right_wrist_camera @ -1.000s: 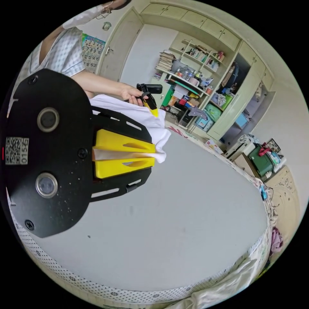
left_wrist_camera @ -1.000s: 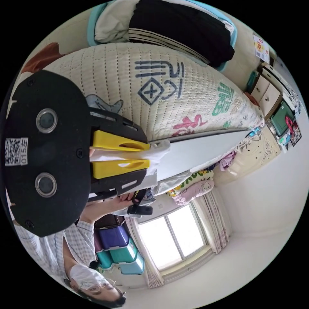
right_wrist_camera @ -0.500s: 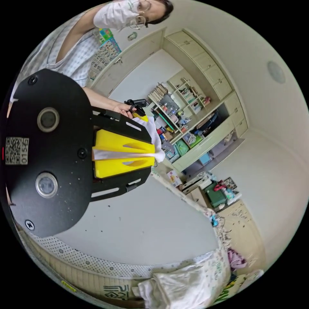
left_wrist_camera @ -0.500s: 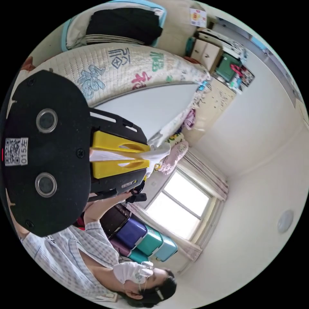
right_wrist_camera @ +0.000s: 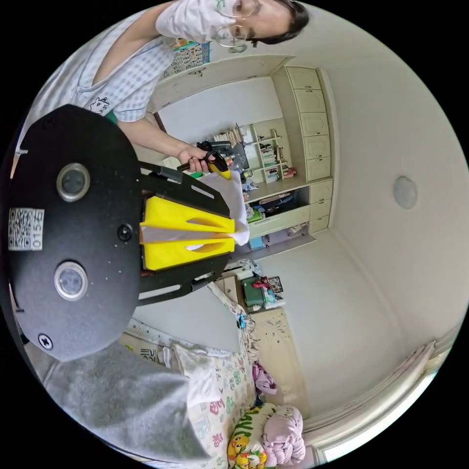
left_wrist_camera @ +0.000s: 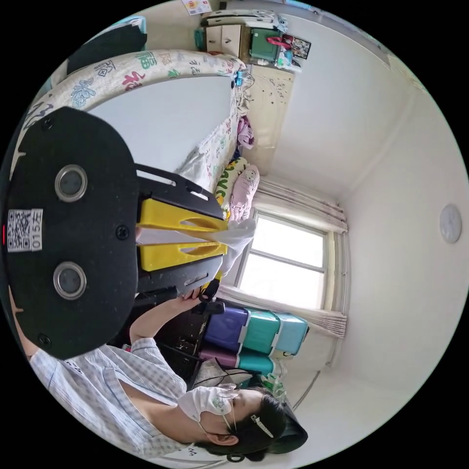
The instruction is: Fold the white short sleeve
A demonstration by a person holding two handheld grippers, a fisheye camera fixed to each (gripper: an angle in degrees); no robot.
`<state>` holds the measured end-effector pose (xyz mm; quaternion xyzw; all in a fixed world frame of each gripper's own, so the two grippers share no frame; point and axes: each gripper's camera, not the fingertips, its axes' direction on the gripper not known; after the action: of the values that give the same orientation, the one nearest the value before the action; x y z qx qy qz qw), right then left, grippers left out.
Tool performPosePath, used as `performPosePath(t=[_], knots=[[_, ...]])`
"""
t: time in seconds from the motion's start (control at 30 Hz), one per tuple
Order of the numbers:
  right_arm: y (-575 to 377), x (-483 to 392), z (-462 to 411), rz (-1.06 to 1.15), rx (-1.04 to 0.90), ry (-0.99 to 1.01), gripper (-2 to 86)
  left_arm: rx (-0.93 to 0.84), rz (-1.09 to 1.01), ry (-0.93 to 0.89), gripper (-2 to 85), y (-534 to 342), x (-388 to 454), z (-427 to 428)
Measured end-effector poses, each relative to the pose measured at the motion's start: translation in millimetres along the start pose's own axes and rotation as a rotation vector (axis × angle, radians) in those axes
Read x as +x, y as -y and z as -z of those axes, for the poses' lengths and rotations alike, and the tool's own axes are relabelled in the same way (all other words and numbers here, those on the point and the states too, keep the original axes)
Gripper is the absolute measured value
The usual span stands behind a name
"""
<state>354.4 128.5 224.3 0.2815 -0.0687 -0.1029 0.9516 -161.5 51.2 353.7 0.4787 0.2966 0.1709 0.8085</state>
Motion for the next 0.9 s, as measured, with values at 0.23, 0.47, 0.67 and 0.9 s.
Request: performPosePath(t=[0.23,0.47,0.67,0.9], knots=[[43.8,-8.7,41.3,-0.004,-0.033,-0.179,0.6,-0.073,-0.001,-0.026,1.3,20.2,48.8,-85.6],[130.7,47.4,9.3,-0.047,-0.118,-0.259,0.6,-0.094,0.03,0.029,1.3,55.8,24.8,-186.6],[222.5,94.9,-33.4,0.004,-0.058,-0.348,0.7,-0.015,-0.06,0.111,1.4,116.6,0.4,-270.6],[254.2,168.5,-76.3,-0.029,-0.068,-0.48,0.8,-0.024,-0.158,0.117,1.6,115.7,-53.2,-390.2]])
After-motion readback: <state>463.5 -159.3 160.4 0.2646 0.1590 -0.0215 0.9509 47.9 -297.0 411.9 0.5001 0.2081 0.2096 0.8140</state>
